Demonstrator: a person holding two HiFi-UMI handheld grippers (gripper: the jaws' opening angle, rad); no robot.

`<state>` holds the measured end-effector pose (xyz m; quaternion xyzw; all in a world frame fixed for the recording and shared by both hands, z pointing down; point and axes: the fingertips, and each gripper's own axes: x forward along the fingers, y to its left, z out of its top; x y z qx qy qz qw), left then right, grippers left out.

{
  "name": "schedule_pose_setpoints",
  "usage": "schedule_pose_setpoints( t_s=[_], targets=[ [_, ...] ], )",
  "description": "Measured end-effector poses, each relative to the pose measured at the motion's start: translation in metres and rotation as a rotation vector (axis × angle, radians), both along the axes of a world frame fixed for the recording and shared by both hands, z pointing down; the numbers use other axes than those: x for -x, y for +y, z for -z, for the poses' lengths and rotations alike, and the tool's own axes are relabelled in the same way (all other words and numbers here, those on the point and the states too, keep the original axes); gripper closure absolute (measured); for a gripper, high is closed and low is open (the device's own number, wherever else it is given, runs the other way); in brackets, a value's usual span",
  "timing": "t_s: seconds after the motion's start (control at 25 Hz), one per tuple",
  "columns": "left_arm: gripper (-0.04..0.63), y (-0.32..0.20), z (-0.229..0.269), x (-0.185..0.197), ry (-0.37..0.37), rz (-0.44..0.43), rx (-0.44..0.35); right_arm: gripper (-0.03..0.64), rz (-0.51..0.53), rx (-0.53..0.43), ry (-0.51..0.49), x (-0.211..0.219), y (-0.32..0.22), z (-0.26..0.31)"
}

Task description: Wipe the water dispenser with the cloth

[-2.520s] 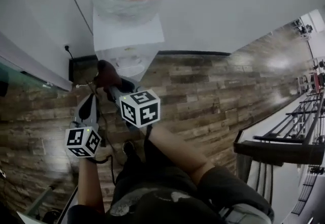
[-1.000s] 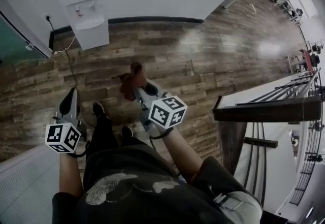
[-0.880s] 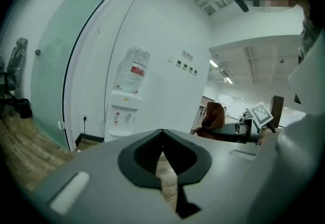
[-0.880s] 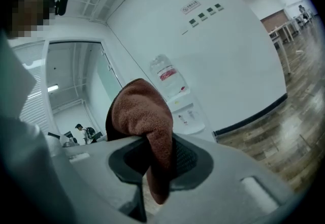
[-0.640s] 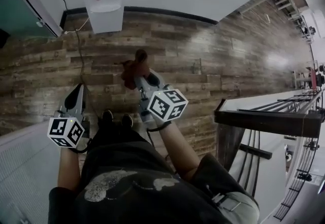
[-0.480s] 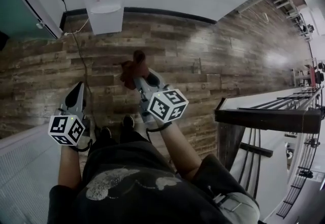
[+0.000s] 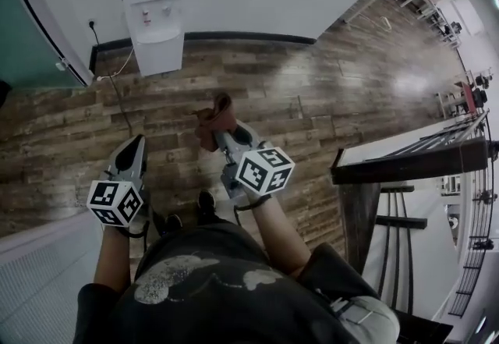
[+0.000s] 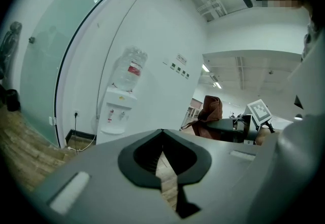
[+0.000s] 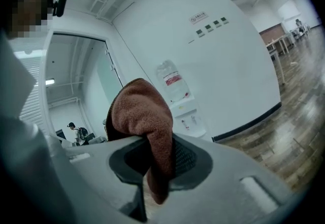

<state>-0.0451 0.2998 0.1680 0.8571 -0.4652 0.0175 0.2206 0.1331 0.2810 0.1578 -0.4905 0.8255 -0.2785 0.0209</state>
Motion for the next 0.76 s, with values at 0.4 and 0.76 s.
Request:
schedule_pose_setpoints(
  t_s=[0.4,0.76],
  targets=[
    [0.575,0.019,0.009,0.016,0.006,-0.03,-0.034,0.56,0.0,0.014,0.062,0.006,0.034,-0.001],
    [0.577,0.033,0.018,0.015,-0.036,-0.05,-0.057,0.56,0.055,0.022,0.078,0.031,0.051,-0.002]
  ],
)
